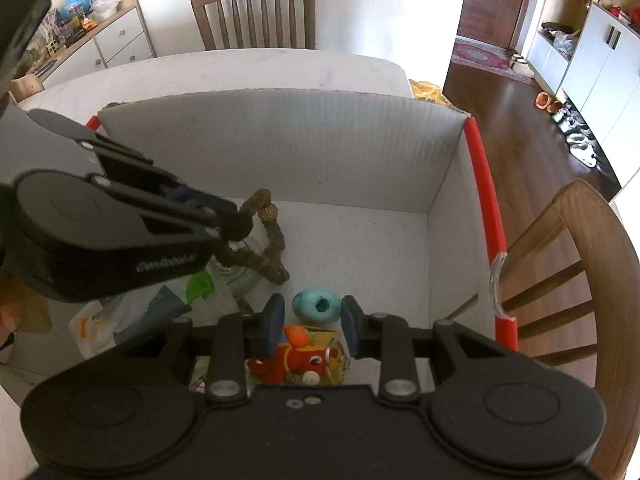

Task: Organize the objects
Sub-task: 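Carry the bracelet with left tool while right tool carries the sharpener into red box, then open left tool to drop the bracelet while right tool releases the sharpener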

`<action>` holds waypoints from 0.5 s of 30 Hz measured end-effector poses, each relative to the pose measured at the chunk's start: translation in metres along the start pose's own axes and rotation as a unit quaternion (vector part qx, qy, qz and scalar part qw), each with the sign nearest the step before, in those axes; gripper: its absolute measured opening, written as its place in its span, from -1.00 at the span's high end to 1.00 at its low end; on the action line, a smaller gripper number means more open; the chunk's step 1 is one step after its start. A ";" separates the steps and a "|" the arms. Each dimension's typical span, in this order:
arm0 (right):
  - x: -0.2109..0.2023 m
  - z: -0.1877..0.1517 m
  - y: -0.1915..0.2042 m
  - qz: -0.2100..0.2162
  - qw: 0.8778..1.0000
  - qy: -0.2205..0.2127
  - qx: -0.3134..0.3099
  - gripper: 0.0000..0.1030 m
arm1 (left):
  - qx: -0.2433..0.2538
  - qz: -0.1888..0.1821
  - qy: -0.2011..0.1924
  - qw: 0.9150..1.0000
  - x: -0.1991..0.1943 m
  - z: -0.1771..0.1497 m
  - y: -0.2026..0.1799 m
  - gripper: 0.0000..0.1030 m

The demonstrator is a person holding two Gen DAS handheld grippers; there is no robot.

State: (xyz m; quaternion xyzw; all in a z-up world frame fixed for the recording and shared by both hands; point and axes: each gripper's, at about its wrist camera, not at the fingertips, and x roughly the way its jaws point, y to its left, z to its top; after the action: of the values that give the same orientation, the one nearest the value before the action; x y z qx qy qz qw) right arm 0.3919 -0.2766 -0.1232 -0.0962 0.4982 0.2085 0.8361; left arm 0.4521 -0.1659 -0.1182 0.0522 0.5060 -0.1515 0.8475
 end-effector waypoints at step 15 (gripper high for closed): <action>-0.015 0.000 -0.002 0.004 1.000 -0.024 0.000 0.19 | -0.009 -0.004 0.027 1.000 -0.008 -0.010 0.011 0.82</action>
State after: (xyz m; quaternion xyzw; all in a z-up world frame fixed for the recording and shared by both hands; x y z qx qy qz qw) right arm 0.3862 -0.2825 -0.1104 -0.0890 0.4788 0.2138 0.8468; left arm 0.4433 -0.1516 -0.1165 0.0471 0.5302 -0.1487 0.8334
